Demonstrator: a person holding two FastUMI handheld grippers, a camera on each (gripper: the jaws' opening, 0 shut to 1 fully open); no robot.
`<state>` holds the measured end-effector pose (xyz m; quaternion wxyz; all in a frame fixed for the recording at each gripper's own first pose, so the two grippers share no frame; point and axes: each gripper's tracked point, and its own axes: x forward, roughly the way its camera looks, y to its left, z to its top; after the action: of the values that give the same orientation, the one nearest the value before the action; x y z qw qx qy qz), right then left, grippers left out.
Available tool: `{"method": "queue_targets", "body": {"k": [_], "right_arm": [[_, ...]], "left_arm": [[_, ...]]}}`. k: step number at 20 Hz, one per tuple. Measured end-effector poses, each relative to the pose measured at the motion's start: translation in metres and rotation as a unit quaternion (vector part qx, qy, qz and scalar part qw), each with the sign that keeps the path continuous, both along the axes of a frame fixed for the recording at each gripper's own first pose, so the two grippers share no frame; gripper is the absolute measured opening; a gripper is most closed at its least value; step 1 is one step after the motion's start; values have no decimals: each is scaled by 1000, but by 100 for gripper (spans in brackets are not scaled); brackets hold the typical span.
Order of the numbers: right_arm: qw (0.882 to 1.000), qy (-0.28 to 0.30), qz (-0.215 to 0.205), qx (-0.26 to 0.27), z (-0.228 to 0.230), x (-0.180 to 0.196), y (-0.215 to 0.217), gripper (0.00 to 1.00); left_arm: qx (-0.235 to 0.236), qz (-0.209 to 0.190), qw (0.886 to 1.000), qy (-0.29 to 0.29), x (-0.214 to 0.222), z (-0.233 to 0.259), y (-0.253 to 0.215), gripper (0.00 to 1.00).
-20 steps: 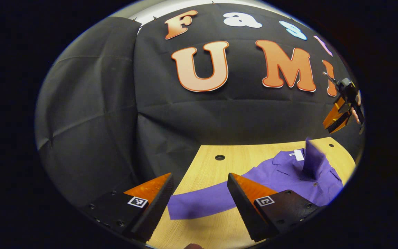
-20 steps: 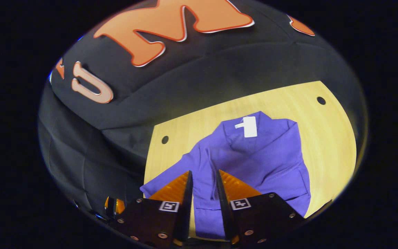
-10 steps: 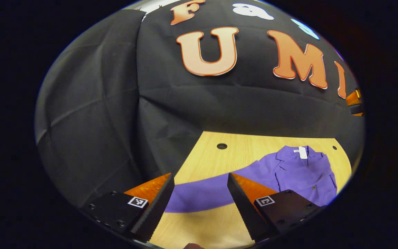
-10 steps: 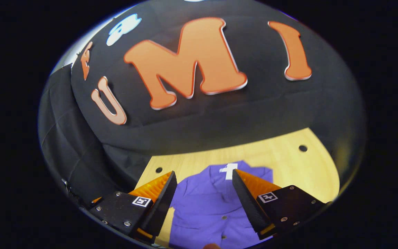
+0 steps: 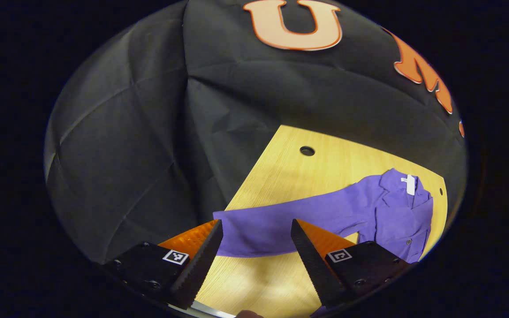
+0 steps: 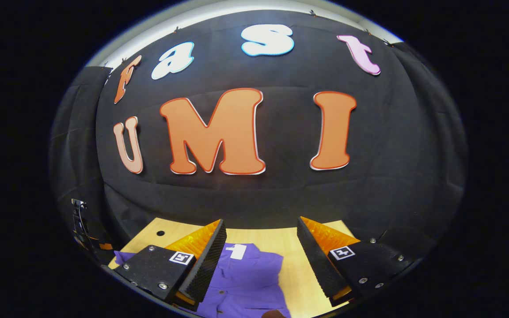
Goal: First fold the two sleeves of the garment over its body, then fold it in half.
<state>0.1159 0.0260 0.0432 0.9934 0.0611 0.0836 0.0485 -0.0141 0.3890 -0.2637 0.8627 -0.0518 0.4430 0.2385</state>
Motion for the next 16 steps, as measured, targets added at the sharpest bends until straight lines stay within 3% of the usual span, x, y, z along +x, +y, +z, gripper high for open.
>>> {"method": "queue_targets", "body": {"k": [3, 6, 8, 9, 10, 16], "right_arm": [[1000, -10, -12, 7, 5, -13, -18, 100], [999, -18, -26, 0, -1, -21, -34, 96], [999, -18, -36, -24, -4, -25, -40, 95], [998, -16, -39, -38, -7, -25, -40, 100], [998, -13, -43, -52, -8, -24, -40, 95], [996, 6, -27, -80, -18, -40, -27, 96]], "left_arm": [[-15, 15, 999, 46, -6, -27, 17, 97], [-51, 33, 995, 85, -10, -50, 31, 98], [-77, 39, 989, 119, -18, -61, 32, 98], [-88, 37, 986, 134, -18, -73, 33, 99], [-92, 35, 984, 147, -19, -82, 36, 99], [-149, 34, 965, 215, -35, -141, 50, 99]]}}
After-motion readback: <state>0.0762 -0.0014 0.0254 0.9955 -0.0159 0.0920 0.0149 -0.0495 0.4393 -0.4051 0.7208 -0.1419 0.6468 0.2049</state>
